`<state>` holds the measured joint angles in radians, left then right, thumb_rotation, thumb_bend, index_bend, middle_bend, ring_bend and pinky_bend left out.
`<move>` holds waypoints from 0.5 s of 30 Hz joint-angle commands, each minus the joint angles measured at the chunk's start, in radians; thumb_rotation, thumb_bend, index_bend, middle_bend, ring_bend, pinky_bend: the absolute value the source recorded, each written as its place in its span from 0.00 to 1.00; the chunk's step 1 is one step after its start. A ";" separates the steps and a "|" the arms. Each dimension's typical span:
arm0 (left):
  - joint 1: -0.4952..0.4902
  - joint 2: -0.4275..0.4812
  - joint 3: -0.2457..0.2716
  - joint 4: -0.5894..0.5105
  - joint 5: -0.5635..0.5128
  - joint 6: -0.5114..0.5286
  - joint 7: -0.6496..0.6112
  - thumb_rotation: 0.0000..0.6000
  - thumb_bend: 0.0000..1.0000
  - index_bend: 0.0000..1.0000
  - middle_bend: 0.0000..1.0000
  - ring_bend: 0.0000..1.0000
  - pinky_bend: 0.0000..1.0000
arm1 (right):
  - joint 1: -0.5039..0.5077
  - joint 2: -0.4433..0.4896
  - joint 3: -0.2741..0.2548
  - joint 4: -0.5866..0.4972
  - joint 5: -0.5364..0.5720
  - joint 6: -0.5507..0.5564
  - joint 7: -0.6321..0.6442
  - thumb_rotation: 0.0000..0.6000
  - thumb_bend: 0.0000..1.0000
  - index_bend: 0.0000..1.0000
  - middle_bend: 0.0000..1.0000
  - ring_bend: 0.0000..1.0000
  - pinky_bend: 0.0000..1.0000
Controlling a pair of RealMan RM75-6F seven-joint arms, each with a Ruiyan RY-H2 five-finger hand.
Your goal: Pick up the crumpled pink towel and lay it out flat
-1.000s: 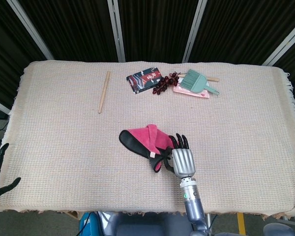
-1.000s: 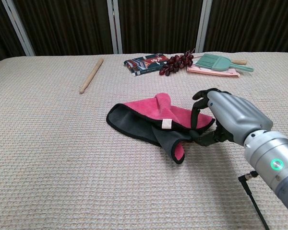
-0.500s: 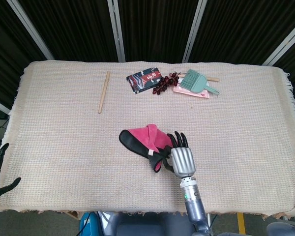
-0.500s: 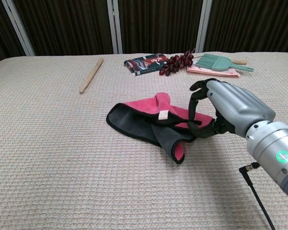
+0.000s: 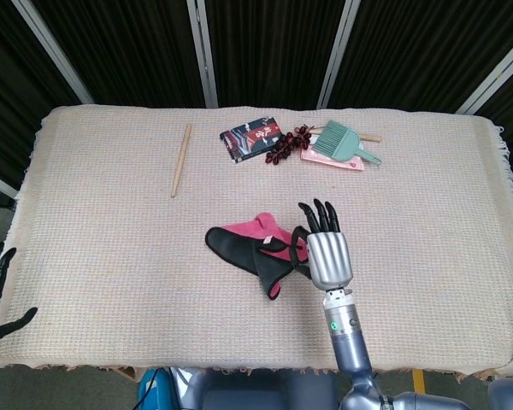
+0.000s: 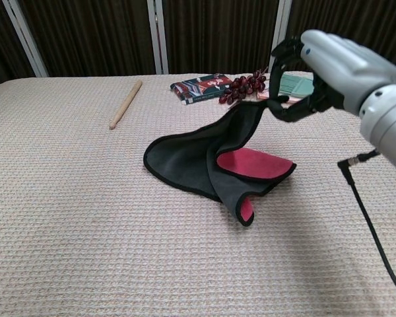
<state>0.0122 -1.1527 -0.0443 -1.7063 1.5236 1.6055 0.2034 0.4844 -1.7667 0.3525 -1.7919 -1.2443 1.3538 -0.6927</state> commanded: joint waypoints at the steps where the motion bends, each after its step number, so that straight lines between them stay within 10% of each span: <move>1: -0.010 0.001 -0.008 -0.017 -0.012 -0.015 -0.005 1.00 0.00 0.00 0.00 0.00 0.00 | 0.051 0.049 0.082 -0.053 0.033 -0.024 -0.069 1.00 0.56 0.60 0.18 0.02 0.00; 15: -0.088 -0.047 -0.068 -0.045 -0.108 -0.118 0.051 1.00 0.00 0.00 0.00 0.00 0.00 | 0.299 0.129 0.378 -0.082 0.262 -0.080 -0.295 1.00 0.56 0.60 0.17 0.02 0.00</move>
<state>-0.0654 -1.1908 -0.1029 -1.7501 1.4276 1.4989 0.2469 0.7464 -1.6471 0.6967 -1.8872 -1.0266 1.2827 -0.9589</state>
